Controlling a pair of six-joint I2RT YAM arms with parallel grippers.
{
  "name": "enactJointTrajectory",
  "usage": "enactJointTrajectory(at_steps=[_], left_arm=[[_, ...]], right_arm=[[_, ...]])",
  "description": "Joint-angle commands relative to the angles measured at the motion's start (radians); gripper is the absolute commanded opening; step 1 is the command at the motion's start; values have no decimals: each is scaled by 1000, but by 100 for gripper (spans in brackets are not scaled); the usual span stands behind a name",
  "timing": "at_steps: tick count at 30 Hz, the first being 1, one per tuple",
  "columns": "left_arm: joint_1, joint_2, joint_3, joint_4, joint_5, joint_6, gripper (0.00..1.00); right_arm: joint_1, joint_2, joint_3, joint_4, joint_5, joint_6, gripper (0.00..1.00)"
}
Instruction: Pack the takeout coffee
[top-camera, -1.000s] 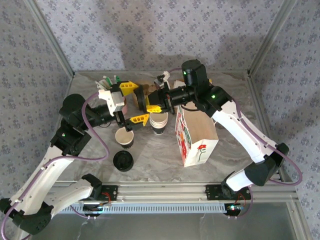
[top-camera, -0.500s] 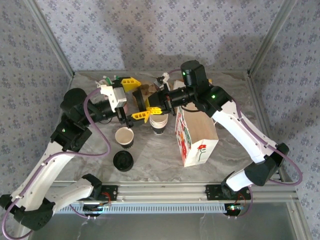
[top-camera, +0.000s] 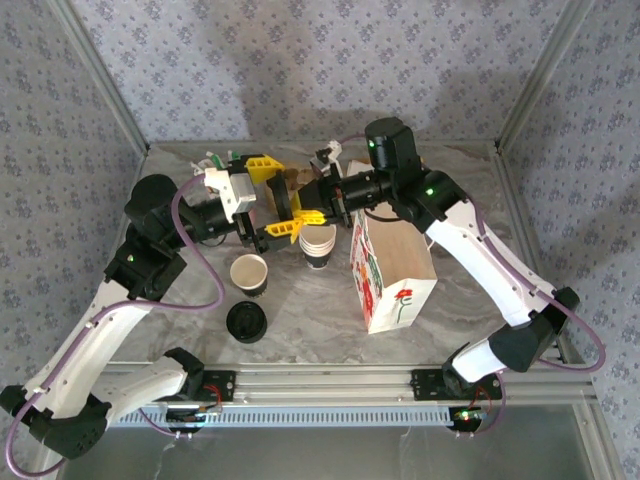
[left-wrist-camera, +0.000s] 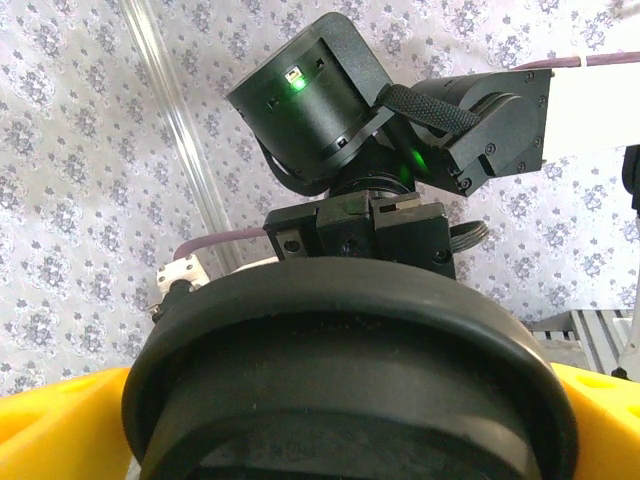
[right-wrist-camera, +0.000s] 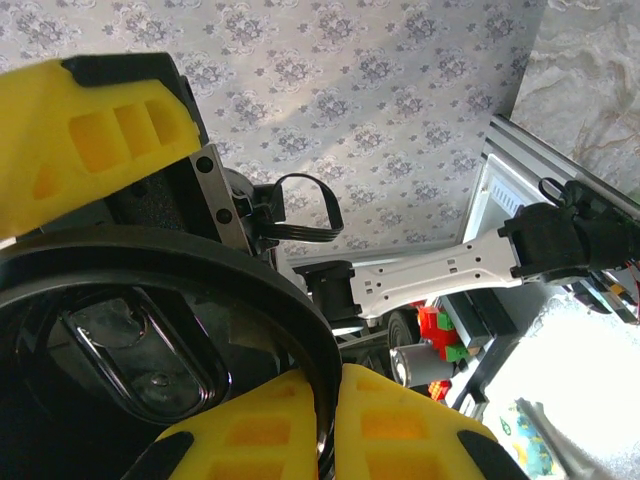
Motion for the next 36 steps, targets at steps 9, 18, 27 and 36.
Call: enactJointTrajectory(at_steps=[9, 18, 27, 36], left_arm=[[-3, -3, -3, 52, -17, -3, 92], [-3, 0, 1, 38, -6, 12, 84], [-3, -20, 12, -73, -9, 84, 80], [-2, -119, -4, -388, -193, 208, 80]], right_arm=[[-22, -33, -22, 25, -25, -24, 10], [-24, -35, -27, 37, -23, -21, 13], [-68, -63, -22, 18, -28, -4, 32], [-210, -69, 209, -322, 3, -228, 35]])
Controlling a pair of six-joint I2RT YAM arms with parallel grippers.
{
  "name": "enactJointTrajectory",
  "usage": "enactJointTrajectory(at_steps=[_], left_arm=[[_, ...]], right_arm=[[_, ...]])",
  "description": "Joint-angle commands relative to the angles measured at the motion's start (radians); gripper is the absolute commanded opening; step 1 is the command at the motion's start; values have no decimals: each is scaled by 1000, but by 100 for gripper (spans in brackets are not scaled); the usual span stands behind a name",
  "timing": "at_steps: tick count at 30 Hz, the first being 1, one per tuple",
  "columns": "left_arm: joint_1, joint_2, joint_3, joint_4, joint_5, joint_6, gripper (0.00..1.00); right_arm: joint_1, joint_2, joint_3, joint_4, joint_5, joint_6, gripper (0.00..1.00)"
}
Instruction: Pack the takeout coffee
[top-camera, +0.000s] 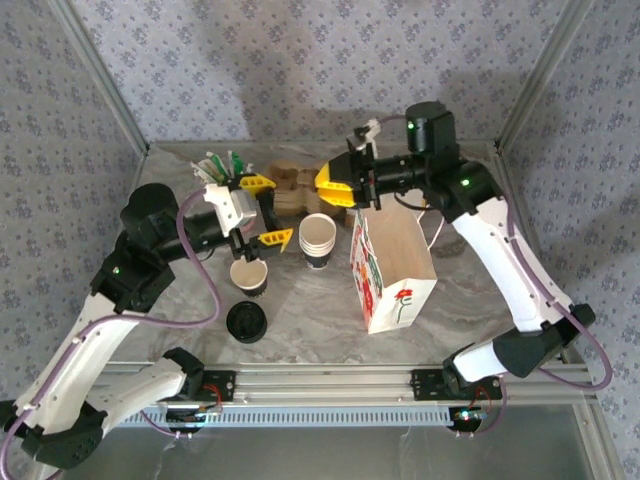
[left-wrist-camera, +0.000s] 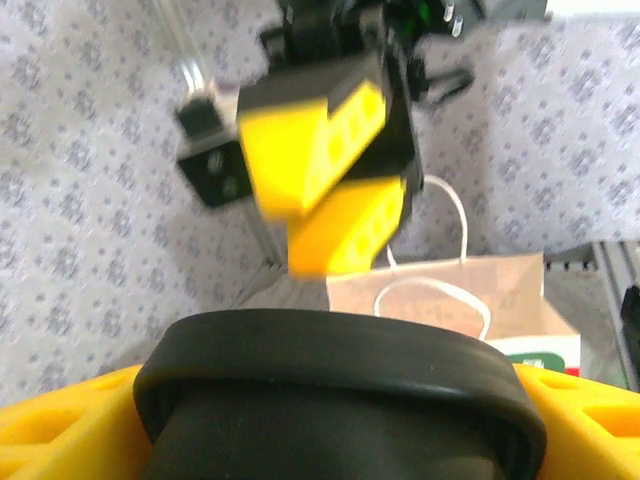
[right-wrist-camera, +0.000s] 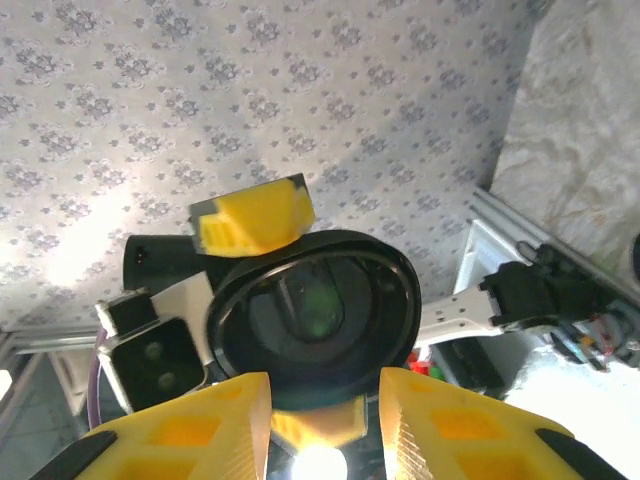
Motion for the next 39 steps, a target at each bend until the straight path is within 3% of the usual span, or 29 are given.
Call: enactJointTrajectory(at_steps=[1, 5, 9, 14, 22, 28, 39], left_arm=[[-3, -49, -6, -170, -131, 70, 81], [-2, -48, 3, -320, -241, 74, 83], [-2, 4, 39, -455, -371, -4, 86], [-2, 99, 97, -573, -477, -95, 85], [-3, 227, 178, -730, -576, -283, 84], [-3, 273, 146, -801, -640, -377, 83], [-3, 355, 73, -773, -722, -443, 84]], right_arm=[[-53, -14, 155, -237, 7, -183, 35], [-146, -9, 262, -470, 56, -363, 36], [-232, -11, 308, -677, 159, -539, 36], [-258, -9, 300, -837, 337, -679, 36], [-258, -34, 236, -835, 387, -707, 36], [-258, -45, 220, -813, 385, -700, 36], [-258, -50, 223, -810, 379, -698, 37]])
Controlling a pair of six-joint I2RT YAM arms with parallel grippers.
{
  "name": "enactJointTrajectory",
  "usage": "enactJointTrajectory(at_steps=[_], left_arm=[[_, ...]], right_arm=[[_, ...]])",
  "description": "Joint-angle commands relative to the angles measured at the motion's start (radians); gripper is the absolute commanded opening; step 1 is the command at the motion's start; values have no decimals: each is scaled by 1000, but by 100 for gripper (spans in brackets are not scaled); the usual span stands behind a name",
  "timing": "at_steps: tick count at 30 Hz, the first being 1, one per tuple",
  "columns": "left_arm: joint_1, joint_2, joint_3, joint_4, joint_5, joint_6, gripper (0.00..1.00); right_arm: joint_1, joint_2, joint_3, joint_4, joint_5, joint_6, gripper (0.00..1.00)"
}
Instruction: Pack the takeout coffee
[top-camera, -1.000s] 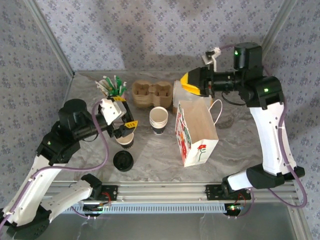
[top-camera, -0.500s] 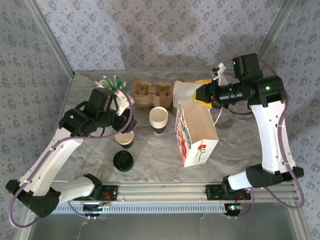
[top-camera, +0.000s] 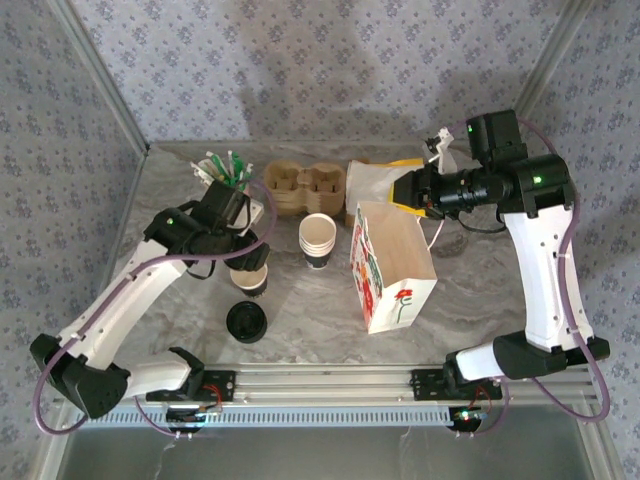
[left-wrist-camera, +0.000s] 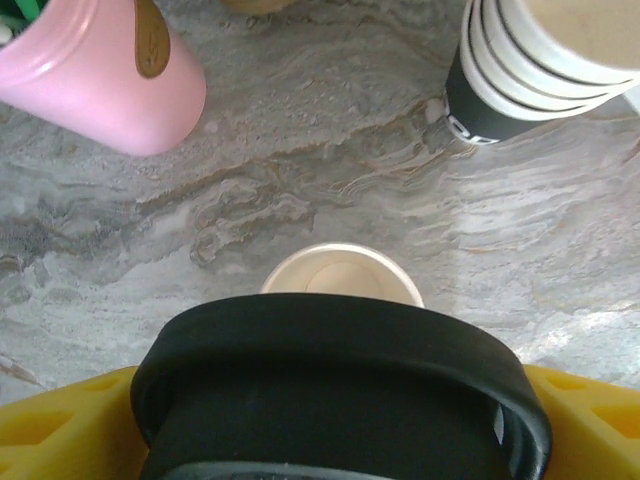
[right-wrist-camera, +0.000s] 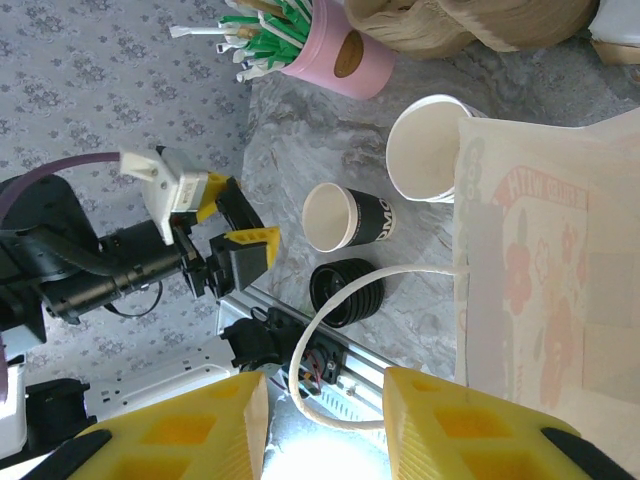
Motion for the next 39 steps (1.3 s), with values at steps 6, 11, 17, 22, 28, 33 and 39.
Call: enactJointTrajectory(at_steps=[6, 11, 17, 22, 28, 33, 39], left_arm=[[-3, 73, -44, 28, -26, -64, 86], [-4, 118, -59, 44, -5, -66, 86], [-9, 159, -84, 44, 3, -75, 87], [-13, 174, -111, 53, -15, -77, 88], [-16, 189, -128, 50, -33, -71, 89], [-21, 197, -132, 43, -60, -58, 90], [-22, 211, -125, 49, -52, -51, 91]], right_arm=[[-3, -18, -6, -5, 7, -19, 37], [-3, -15, -6, 2, 4, -18, 37], [-4, -12, -2, 4, 2, -17, 37], [-4, -10, -5, 5, 3, -15, 37], [-3, -5, 0, 8, -1, -16, 36], [-3, -5, 0, 10, -1, -14, 36], [-3, -6, 4, 10, -2, -11, 36]])
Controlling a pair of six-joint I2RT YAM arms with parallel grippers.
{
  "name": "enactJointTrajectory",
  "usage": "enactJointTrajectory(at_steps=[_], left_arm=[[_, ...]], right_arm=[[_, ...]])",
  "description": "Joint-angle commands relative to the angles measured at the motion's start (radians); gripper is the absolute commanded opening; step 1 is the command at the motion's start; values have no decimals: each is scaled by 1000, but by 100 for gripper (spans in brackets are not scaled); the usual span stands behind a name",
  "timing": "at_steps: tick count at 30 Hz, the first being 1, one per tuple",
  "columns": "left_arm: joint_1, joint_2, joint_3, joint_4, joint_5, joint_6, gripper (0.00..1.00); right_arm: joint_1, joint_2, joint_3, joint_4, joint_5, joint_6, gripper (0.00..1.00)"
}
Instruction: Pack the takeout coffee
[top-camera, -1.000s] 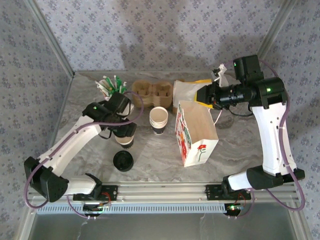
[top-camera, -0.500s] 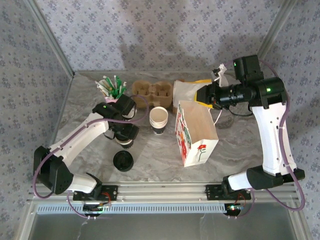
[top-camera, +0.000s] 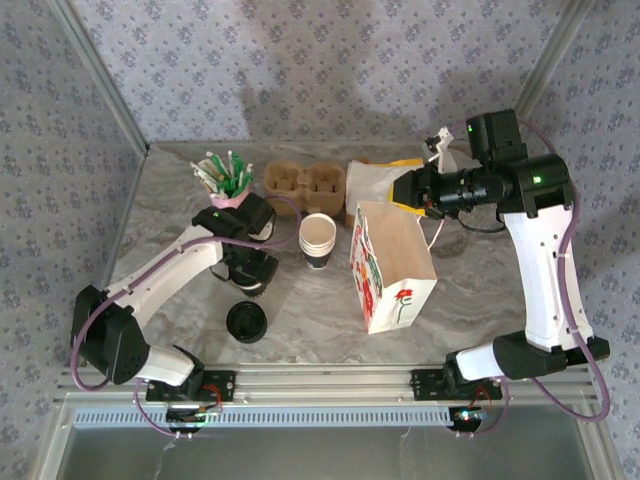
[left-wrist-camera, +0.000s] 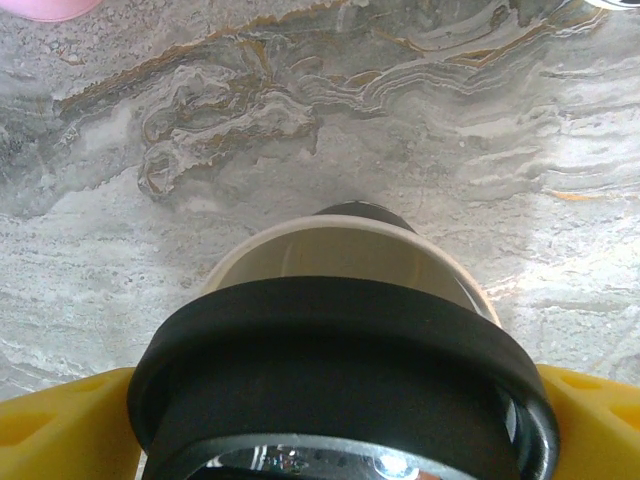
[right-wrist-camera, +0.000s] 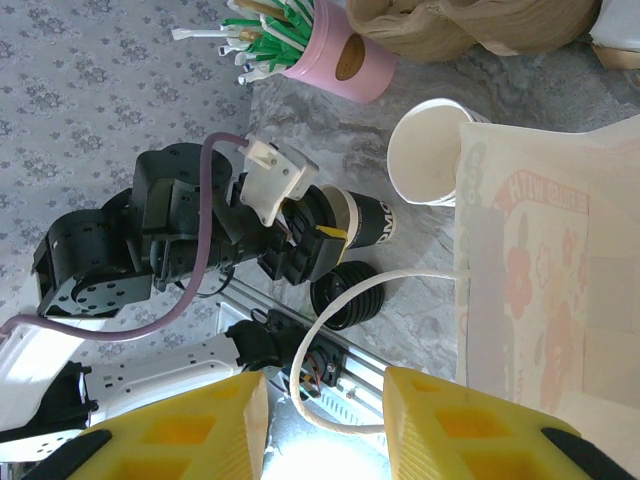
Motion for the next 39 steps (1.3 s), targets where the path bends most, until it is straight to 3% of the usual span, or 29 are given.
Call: enactJointTrajectory(at_steps=[1, 39], left_arm=[[-8, 11, 5, -3, -12, 11, 91], [-13, 47, 14, -13, -18, 52, 95]], right_arm=[[-4, -5, 7, 0, -2, -11, 37], [-2, -12, 12, 5, -4, -2, 37]])
